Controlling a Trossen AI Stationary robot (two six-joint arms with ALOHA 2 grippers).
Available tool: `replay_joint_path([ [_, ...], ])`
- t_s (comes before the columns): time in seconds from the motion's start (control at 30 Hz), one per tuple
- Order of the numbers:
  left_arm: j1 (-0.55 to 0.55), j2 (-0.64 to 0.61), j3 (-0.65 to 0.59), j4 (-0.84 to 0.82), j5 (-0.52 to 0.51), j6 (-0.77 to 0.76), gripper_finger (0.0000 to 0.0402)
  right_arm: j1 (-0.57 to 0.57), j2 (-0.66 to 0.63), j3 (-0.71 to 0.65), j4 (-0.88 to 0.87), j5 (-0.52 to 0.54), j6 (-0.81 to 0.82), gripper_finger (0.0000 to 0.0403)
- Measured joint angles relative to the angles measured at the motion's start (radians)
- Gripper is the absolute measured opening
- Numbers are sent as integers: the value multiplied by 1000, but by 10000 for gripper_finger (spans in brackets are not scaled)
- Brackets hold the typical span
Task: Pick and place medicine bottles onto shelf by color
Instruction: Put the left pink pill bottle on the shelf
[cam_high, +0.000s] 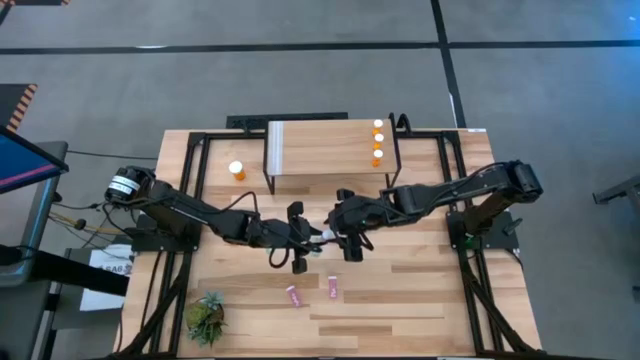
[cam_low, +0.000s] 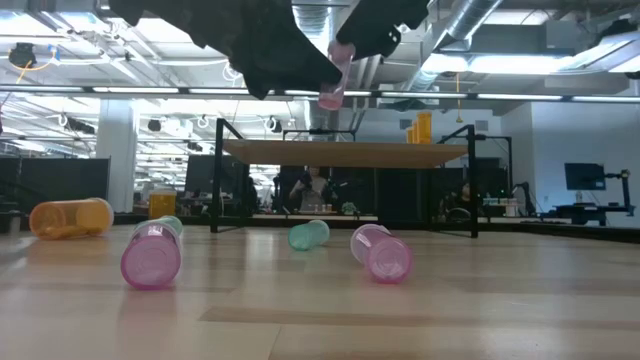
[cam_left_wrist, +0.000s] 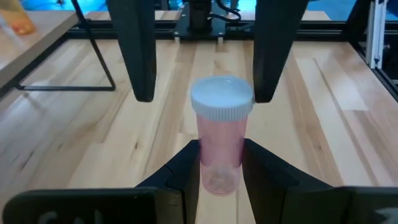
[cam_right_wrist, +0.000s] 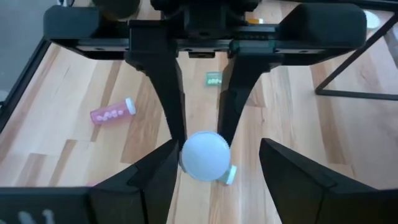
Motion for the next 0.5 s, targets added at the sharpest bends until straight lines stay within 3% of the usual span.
replay_joint_path([
  [0.5, 1, 0, 0, 11, -3, 0, 92, 0, 25, 0, -14, -3, -1, 234],
])
